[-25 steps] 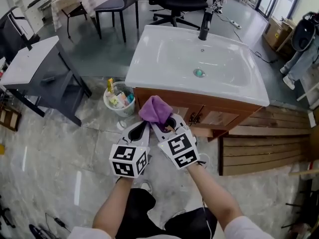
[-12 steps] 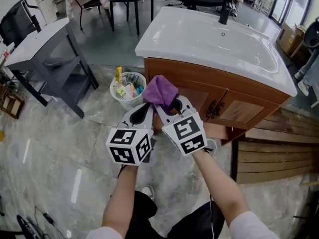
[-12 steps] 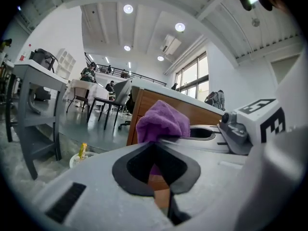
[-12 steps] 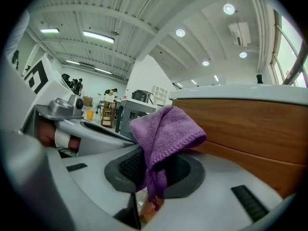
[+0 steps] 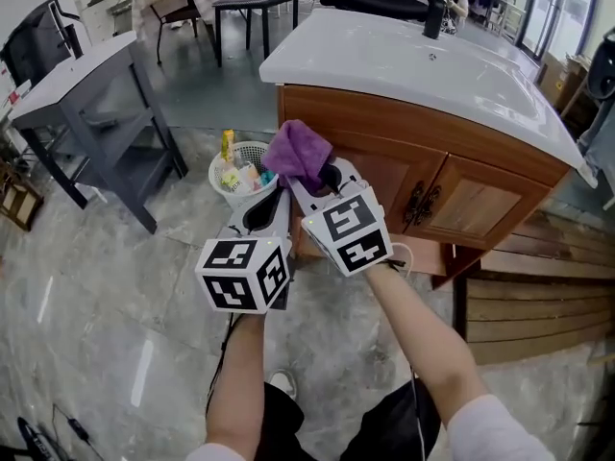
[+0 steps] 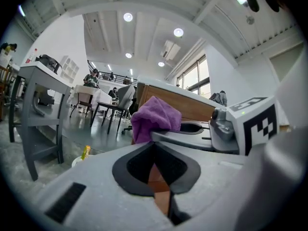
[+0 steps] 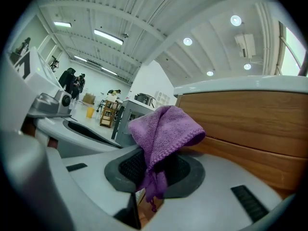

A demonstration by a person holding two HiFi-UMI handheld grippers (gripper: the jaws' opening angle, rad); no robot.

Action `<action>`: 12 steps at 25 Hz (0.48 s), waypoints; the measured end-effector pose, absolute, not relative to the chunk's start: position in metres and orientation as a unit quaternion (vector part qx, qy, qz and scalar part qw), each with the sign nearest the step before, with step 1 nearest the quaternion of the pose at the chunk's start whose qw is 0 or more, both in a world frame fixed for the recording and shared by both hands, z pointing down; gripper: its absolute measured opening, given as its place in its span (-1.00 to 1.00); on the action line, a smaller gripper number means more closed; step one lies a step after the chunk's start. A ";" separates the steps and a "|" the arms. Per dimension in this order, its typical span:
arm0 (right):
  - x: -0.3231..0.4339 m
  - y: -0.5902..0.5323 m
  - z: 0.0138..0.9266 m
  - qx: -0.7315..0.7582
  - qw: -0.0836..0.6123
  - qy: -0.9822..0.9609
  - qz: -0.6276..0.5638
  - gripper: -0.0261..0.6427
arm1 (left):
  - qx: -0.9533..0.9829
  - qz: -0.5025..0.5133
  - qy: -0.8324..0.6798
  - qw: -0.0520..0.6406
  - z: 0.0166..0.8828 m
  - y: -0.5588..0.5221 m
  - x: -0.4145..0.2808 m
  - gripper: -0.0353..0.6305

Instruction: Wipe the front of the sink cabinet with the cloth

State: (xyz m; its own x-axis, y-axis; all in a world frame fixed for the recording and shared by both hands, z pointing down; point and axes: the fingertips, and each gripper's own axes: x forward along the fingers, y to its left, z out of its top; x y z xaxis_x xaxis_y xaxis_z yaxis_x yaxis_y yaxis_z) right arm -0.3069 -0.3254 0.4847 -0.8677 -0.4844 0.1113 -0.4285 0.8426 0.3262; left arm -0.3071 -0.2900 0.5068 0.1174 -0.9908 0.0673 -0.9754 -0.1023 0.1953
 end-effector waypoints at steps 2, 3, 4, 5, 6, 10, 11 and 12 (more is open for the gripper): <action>-0.305 -0.327 0.487 0.238 0.093 -0.955 -0.150 -0.70 | 0.746 -0.038 -0.660 0.086 0.507 -0.291 -0.303 -0.88; -0.303 -0.328 0.489 0.239 0.093 -0.954 -0.152 -0.70 | 0.748 -0.037 -0.658 0.085 0.507 -0.293 -0.301 -0.88; -0.300 -0.329 0.490 0.241 0.093 -0.954 -0.155 -0.70 | 0.749 -0.036 -0.656 0.085 0.507 -0.295 -0.299 -0.88; -0.296 -0.330 0.492 0.242 0.095 -0.952 -0.159 -0.70 | 0.751 -0.035 -0.653 0.086 0.508 -0.296 -0.295 -0.88; -0.292 -0.332 0.494 0.243 0.097 -0.951 -0.163 -0.69 | 0.754 -0.034 -0.651 0.086 0.509 -0.297 -0.290 -0.88; -0.272 -0.339 0.496 0.258 0.095 -0.948 -0.162 -0.70 | 0.762 -0.023 -0.643 0.081 0.512 -0.301 -0.275 -0.88; -0.266 -0.341 0.496 0.263 0.093 -0.947 -0.160 -0.70 | 0.764 -0.023 -0.640 0.082 0.512 -0.303 -0.272 -0.88; -0.261 -0.343 0.495 0.267 0.092 -0.946 -0.158 -0.70 | 0.765 -0.025 -0.638 0.083 0.513 -0.304 -0.269 -0.88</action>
